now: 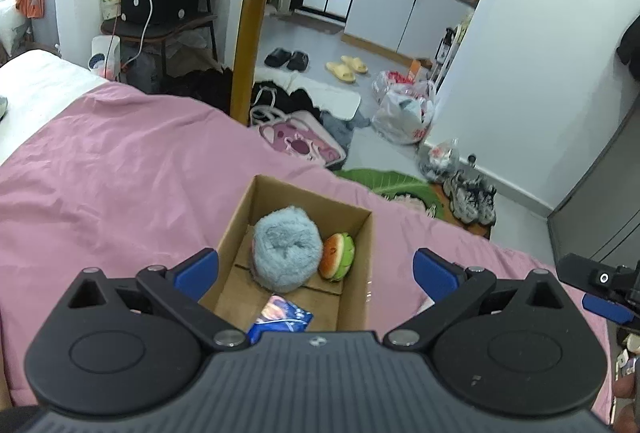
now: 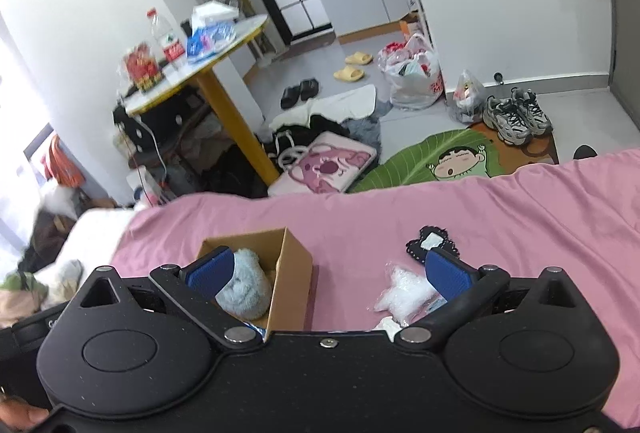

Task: Organize soft objects
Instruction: 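Move both tools from the box toward the soft items on the sheet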

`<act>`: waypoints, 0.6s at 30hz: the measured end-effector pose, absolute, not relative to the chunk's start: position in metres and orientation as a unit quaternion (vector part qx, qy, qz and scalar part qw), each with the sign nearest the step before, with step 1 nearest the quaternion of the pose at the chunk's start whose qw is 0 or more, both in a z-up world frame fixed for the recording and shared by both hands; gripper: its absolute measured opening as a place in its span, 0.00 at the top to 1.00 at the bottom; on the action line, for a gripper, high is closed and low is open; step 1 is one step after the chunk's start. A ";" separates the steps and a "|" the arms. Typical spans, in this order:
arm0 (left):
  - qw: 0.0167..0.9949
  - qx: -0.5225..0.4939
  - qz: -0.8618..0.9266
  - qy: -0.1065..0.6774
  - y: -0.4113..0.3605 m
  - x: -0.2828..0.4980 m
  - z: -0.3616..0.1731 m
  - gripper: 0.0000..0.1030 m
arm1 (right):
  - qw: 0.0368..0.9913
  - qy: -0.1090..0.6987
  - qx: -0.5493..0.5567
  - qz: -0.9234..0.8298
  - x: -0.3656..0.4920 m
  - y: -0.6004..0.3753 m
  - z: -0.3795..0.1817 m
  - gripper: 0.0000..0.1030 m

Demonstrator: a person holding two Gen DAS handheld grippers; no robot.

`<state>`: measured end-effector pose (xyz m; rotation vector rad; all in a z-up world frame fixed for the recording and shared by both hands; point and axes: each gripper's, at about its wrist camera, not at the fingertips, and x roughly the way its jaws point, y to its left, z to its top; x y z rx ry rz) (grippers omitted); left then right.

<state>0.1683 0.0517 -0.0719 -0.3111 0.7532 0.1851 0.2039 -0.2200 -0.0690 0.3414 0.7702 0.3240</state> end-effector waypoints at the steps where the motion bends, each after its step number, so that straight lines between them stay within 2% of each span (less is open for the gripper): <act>1: 0.915 -0.154 0.089 0.361 0.049 0.165 -0.070 0.00 | 0.901 0.368 0.168 0.157 0.202 -0.224 -0.069 0.00; 8: 0.927 -0.127 0.099 0.339 0.018 0.153 -0.063 0.00 | 0.901 0.357 0.175 0.172 0.195 -0.250 -0.070 0.00; 18: 0.923 -0.093 0.088 0.363 -0.026 0.151 -0.065 0.00 | 0.902 0.342 0.196 0.177 0.186 -0.282 -0.066 0.00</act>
